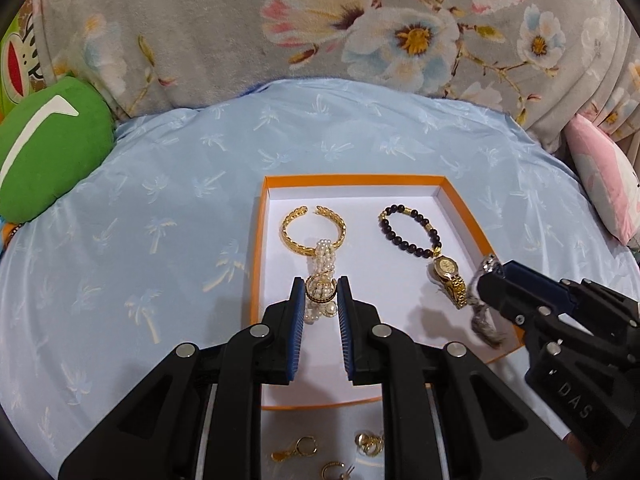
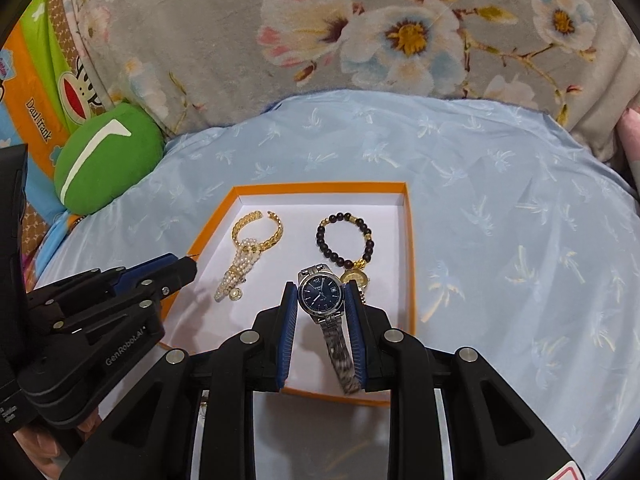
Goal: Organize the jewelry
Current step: 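Lower the silver watch into the box with the right tool while the left tool drops the earring there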
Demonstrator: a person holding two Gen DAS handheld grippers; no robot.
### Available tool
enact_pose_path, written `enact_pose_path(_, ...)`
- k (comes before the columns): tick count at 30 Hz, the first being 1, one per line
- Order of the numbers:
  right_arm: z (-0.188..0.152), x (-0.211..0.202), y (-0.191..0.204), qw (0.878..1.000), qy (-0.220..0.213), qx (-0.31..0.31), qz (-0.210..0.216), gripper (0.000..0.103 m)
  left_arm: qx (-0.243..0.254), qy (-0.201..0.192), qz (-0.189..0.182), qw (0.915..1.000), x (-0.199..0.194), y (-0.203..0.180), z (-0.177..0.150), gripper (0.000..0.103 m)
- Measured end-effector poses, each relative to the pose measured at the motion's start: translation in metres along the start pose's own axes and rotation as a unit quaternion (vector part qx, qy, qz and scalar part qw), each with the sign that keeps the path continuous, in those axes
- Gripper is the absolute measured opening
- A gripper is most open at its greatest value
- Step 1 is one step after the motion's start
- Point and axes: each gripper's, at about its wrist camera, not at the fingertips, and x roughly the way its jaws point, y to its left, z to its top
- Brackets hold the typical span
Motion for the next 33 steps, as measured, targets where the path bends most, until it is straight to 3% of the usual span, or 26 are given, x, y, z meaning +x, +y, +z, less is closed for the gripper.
enact_pose_path(8,-0.007,0.028,0.006,1.0,0.025,-0.013,-0.002,0.023,-0.003,0.018,0.001,0.9998,0.023,0.002,-0.005,0.016)
enact_pose_path(21,-0.009,0.038,0.007,0.999,0.026,-0.02,-0.012,0.024,0.001,0.023,0.002,0.9997,0.035,0.003,-0.009,0.016)
enact_pose_path(23,-0.007,0.035,0.007,0.999,0.02,-0.022,-0.014,0.024,0.001,0.022,0.003,0.9998,0.035,0.003,-0.009,0.02)
enact_pose_path(26,-0.006,0.033,0.006,1.0,0.014,-0.019,-0.013,0.024,-0.003,0.014,0.008,0.9999,0.032,0.005,-0.009,0.037)
enact_pose_path(33,-0.002,0.009,0.001,1.0,-0.008,-0.011,-0.015,0.024,-0.013,-0.009,0.01,0.9998,0.008,0.015,-0.004,0.038)
